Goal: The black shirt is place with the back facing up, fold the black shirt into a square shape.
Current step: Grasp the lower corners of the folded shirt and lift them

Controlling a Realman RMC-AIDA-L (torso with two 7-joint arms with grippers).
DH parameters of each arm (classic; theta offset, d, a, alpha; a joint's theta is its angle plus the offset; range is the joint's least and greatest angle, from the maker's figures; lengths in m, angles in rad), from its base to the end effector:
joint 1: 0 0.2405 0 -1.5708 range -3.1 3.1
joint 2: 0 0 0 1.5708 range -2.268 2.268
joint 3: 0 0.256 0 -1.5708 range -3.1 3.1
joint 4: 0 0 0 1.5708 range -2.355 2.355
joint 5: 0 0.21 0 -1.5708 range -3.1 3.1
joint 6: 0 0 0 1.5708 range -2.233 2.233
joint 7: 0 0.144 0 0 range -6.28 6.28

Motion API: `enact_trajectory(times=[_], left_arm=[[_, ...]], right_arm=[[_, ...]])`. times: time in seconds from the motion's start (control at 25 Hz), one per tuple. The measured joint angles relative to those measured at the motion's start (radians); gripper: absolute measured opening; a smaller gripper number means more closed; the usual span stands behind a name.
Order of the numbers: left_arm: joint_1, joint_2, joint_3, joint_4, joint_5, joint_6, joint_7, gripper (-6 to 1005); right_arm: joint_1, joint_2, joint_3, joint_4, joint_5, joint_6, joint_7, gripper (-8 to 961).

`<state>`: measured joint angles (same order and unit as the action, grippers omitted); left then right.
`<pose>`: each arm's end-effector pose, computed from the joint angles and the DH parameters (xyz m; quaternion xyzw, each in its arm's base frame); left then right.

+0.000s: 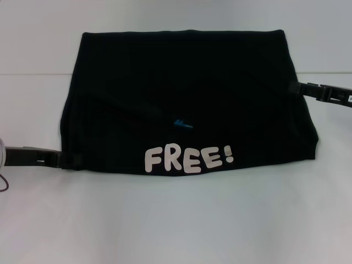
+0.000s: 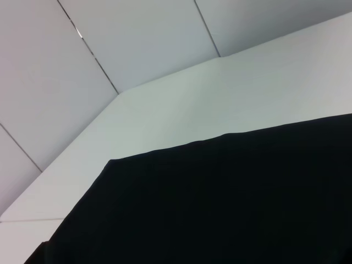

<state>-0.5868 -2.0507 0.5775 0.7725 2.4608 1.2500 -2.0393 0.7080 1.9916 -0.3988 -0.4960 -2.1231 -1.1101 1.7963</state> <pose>-0.3230 0.3683 0.0379 -0.8308 -0.4898 -0.0675 0.2558 0.2903 0.4179 0.0450 -0.7961 0.4602 0.2545 0.2995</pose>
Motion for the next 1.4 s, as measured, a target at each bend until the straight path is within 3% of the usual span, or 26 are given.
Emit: enact_trajectory(times=[0.2, 0.32, 0.52, 0.76, 0.92, 1.4], left_arm=[[-0.003, 0.003, 0.0, -0.011, 0.001, -0.005, 0.008, 466], [-0.003, 0.003, 0.0, -0.012, 0.002, -0.005, 0.009, 257], [-0.004, 0.003, -0.001, -0.012, 0.003, -0.004, 0.009, 40], [-0.004, 0.013, -0.008, -0.001, 0.003, 0.035, 0.007, 3], [-0.003, 0.017, -0.009, 0.003, 0.003, 0.055, 0.008, 3], [-0.004, 0.017, -0.007, 0.005, 0.003, 0.052, 0.012, 3]], right_arm=[[-0.004, -0.001, 0.0, -0.006, 0.002, -0.005, 0.0, 687], [-0.007, -0.001, 0.0, -0.007, 0.001, -0.006, 0.0, 686], [-0.011, -0.013, -0.018, -0.007, -0.032, -0.008, 0.027, 686], [-0.012, -0.039, -0.074, -0.008, -0.15, -0.001, 0.148, 686], [-0.011, -0.044, -0.082, -0.003, -0.22, -0.001, 0.194, 687], [0.008, -0.023, -0.15, 0.045, -0.242, 0.026, 0.198, 642]])
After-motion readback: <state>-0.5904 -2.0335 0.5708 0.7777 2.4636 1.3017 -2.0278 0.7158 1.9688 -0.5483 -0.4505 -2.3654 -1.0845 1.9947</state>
